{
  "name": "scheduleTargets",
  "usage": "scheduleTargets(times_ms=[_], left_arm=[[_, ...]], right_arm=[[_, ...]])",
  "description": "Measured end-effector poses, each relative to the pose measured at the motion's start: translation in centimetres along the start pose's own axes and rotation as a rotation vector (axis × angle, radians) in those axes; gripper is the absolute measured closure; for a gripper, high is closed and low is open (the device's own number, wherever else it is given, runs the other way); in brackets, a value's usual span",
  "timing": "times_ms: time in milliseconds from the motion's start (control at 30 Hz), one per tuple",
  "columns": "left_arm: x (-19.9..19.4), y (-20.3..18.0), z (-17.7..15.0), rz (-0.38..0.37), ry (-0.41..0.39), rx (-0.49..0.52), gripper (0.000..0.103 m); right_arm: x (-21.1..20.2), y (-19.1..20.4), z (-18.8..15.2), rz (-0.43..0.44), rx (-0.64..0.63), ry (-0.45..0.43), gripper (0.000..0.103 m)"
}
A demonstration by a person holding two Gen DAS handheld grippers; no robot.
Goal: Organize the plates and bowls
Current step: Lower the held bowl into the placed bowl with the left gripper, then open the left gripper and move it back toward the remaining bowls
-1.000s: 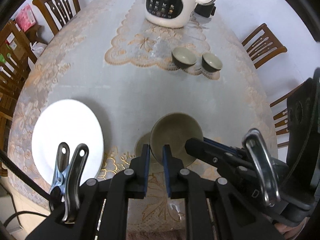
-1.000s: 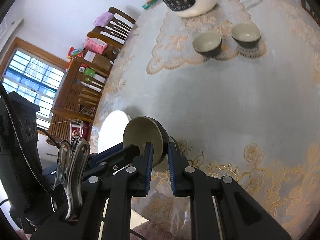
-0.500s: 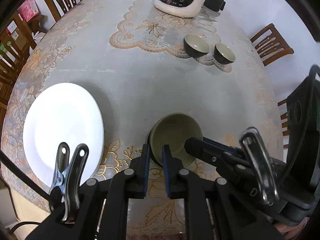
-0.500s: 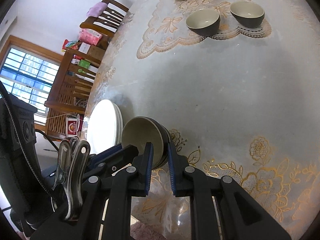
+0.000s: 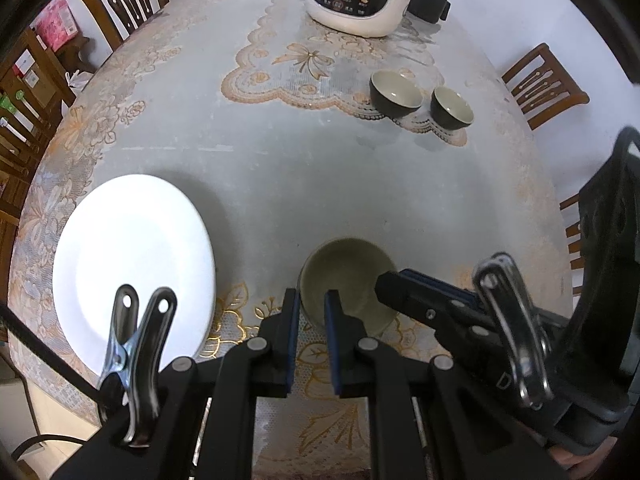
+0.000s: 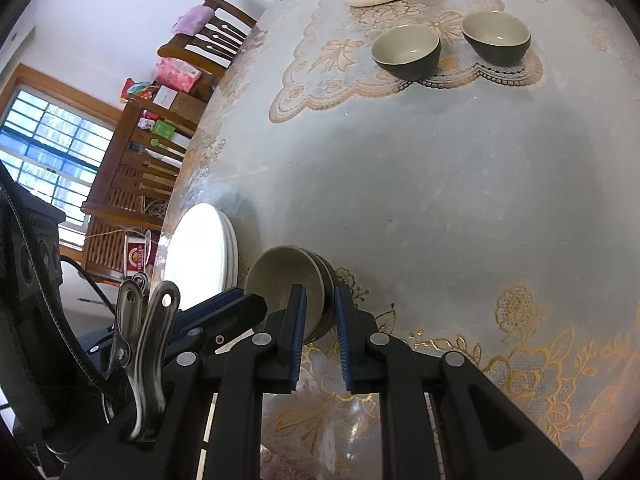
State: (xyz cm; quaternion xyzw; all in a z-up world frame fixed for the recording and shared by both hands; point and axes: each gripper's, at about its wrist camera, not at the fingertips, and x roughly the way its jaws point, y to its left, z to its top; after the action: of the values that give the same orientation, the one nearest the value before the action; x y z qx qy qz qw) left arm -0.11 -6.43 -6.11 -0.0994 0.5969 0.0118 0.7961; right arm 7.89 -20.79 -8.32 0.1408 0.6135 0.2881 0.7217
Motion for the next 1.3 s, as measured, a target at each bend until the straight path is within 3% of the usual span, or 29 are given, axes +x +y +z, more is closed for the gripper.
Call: scheduleTargets(times_ms=[200,300,667,1033,1300], left_arm=[[-0.7,0.1,0.2,-0.002,-0.019,0.003,0.090],[-1.3,-0.2,0.3,0.007,-0.034,0.017,0.081],[-2.7,-1.5,1.4,-0.012,-0.060,0.039,0.081],[-3.3,-3.2,5.2,0.008,-0.080,0.105,0.081],[-2.3,-4.4,7.9,-0.019,-0.065,0.118,0.081]], right_arm=[[-0.5,-0.4,0.2,0.035,0.031,-0.006,0.085],[-0.7,-0.6,0.3,0.047,0.042,-0.014,0.084],[-3.5,-1.7,0.9,0.060,0.073,-0.090,0.083],[-6.2,-3.2,1.8,0.037,0.105,-0.154,0.083],[-6.8,-4.2,3.1,0.015,0.126,-0.182,0.083]])
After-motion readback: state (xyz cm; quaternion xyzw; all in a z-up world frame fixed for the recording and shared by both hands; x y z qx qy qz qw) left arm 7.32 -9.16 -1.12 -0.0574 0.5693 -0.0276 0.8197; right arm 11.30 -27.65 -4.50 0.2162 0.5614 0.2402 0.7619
